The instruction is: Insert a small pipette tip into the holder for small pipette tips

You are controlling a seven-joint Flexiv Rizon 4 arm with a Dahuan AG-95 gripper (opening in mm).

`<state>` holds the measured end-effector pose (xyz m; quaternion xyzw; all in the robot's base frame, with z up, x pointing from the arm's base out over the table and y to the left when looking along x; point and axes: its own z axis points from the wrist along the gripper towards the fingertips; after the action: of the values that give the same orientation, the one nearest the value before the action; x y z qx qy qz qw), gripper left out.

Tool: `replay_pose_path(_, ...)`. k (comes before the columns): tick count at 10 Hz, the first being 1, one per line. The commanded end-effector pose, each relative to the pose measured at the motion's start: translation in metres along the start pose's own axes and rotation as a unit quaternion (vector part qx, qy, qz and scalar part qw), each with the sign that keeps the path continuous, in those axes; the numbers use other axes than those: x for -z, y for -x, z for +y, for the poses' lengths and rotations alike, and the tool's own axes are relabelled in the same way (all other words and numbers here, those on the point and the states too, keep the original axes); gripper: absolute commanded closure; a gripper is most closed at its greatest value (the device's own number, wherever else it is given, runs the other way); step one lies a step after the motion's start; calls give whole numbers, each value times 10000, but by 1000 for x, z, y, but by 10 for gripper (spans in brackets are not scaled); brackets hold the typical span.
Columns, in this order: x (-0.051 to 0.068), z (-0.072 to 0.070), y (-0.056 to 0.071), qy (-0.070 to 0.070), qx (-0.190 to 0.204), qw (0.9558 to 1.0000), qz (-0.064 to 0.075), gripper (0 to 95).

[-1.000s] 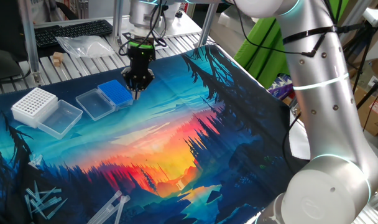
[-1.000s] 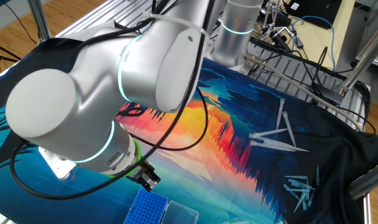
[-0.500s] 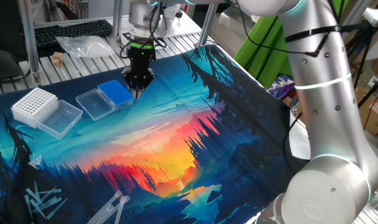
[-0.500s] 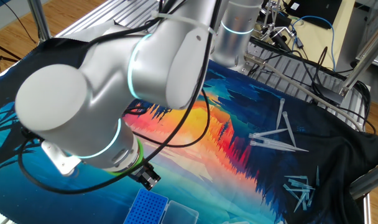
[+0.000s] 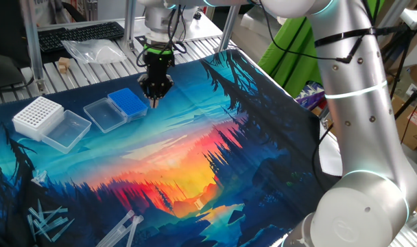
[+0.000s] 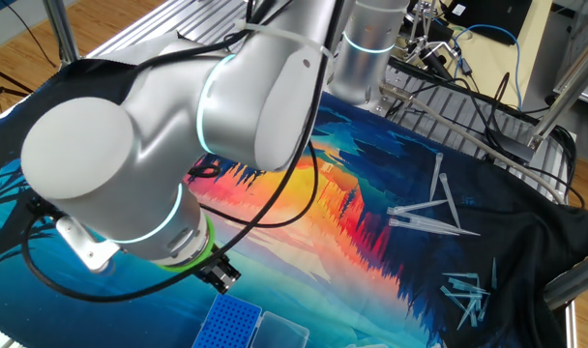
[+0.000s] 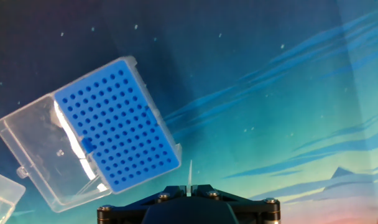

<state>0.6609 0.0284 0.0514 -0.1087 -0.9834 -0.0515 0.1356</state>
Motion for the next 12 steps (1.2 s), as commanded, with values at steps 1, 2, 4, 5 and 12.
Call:
replay_pose_path(1, -1, -5, -1, -34, 37, 9999, -91, 950)
replay_pose_path(2, -2, -8, 1, -81, 92, 9998, -160, 950)
replay_pose_path(4, -3, -13, 4, -139, 167, 9994, -251, 950)
replay_pose_path(5, -3, -17, 5, -146, 208, 9992, -296, 950)
replay_pose_path(12, -2, -26, 0, -365, 413, 9969, -569, 950)
